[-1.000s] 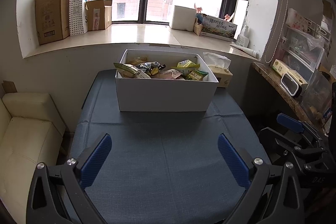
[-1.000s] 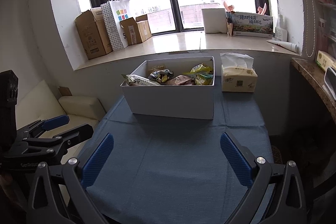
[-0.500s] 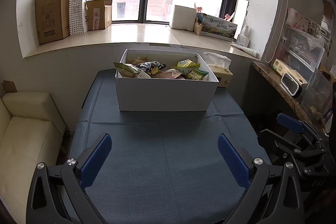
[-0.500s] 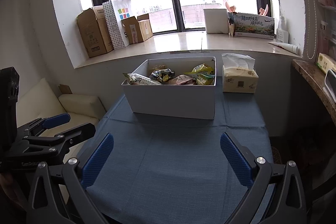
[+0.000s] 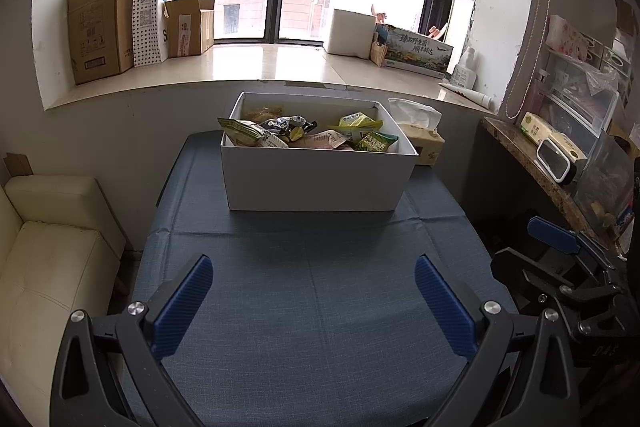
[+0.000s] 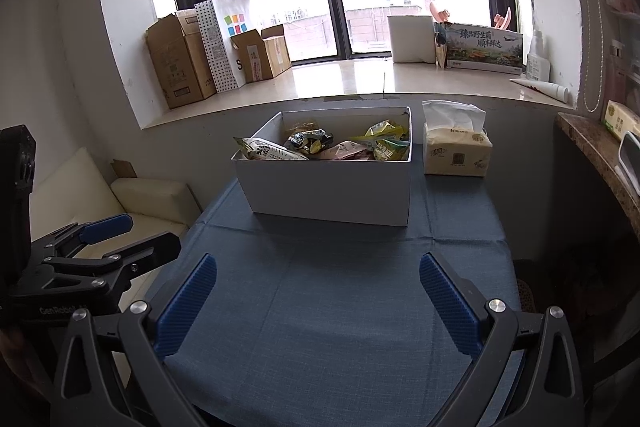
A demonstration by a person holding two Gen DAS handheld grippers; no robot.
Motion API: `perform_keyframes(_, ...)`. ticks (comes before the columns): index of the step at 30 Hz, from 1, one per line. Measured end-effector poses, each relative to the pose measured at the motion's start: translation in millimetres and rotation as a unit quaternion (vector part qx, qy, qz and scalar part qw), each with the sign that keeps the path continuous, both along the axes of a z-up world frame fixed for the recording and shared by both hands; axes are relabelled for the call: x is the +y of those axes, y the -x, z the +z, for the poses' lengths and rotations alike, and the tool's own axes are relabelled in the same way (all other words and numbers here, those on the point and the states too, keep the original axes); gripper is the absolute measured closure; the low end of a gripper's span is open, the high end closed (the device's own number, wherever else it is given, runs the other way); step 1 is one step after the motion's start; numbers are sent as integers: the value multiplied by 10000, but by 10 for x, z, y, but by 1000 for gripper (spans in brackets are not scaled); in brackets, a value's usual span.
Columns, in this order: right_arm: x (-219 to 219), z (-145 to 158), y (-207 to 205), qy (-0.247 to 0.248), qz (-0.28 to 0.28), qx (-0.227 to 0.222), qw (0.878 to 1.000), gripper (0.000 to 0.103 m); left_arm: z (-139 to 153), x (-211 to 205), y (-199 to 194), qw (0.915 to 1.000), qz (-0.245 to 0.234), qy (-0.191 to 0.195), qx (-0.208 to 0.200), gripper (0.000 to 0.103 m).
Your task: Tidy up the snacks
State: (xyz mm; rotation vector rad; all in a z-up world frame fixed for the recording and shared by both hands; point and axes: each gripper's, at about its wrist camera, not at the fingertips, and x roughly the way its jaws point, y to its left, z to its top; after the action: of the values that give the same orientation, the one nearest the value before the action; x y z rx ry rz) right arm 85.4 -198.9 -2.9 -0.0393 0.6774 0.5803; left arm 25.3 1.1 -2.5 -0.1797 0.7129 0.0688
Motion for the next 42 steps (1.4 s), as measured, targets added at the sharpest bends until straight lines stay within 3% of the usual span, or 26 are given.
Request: perform_keyframes(42, -2, -33, 4, 54, 25, 33, 10000, 0, -23, -19, 7, 9999, 37, -127, 5, 0)
